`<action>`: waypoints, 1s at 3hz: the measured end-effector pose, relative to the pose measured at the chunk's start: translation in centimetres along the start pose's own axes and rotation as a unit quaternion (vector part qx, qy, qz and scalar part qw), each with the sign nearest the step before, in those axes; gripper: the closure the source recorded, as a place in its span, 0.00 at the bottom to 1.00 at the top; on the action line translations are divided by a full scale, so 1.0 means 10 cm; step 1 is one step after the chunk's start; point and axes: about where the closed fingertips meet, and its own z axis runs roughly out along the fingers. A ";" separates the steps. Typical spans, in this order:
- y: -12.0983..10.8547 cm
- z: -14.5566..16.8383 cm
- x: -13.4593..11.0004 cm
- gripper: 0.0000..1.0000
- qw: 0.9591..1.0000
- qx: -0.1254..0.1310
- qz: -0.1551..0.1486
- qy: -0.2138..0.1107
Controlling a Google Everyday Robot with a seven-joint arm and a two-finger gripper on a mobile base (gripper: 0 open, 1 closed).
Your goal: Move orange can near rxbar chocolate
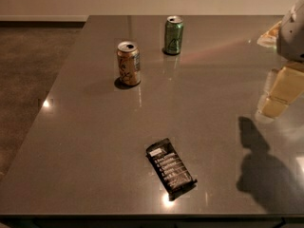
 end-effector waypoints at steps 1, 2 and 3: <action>-0.21 0.02 -0.24 0.00 0.999 0.016 0.012 -0.038; -0.43 0.09 -0.59 0.00 0.996 0.030 0.022 -0.084; -0.63 0.19 -0.98 0.00 0.991 0.046 0.030 -0.121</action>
Offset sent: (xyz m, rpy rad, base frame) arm 0.0954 0.0779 0.0245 0.2620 -0.1564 -0.0196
